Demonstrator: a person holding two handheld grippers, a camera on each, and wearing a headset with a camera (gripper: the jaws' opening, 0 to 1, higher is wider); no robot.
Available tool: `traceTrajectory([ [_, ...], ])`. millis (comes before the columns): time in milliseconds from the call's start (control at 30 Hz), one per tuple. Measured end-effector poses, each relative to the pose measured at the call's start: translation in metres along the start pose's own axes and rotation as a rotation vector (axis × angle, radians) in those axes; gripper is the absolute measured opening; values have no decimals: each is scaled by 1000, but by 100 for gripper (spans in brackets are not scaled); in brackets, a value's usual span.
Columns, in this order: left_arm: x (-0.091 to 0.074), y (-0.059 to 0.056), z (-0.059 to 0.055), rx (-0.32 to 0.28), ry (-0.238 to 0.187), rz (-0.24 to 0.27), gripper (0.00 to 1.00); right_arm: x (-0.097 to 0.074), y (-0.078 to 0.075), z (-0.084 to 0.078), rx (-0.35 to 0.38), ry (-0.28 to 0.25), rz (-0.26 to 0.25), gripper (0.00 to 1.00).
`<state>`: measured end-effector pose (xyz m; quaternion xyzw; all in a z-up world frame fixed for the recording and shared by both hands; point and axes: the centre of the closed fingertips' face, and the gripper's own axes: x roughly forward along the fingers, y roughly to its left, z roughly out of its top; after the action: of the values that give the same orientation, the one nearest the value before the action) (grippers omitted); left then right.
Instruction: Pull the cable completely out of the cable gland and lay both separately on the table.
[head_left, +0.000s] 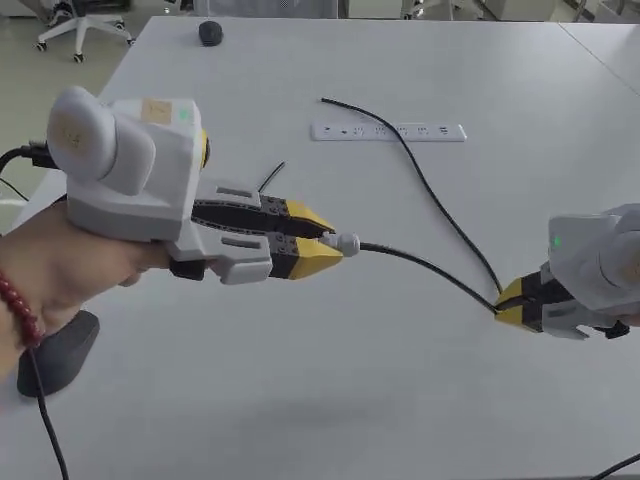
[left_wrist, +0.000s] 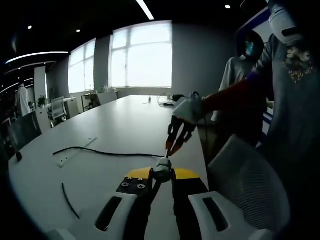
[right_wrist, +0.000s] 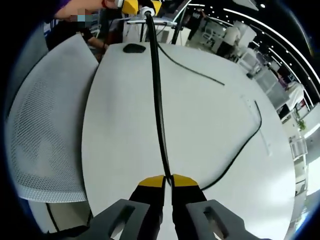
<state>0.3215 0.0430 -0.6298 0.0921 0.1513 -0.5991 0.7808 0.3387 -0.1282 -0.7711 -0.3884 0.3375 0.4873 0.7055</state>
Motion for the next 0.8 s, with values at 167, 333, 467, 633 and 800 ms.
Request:
traceTrajectory([
  [167, 0, -2, 3, 3, -8, -6, 16, 2, -2, -10, 25, 23, -5, 0],
  [333, 4, -5, 3, 6, -4, -13, 16, 10, 0, -14, 43, 24, 3, 0],
  [467, 7, -7, 0, 8, 7, -19, 16, 15, 6, -15, 46, 29, 12, 0],
  [633, 8, -8, 0, 5, 10, -18, 16, 16, 7, -14, 67, 14, 14, 0],
  [800, 9, -6, 0, -1, 7, -12, 16, 16, 4, -10, 76, -11, 1, 0],
])
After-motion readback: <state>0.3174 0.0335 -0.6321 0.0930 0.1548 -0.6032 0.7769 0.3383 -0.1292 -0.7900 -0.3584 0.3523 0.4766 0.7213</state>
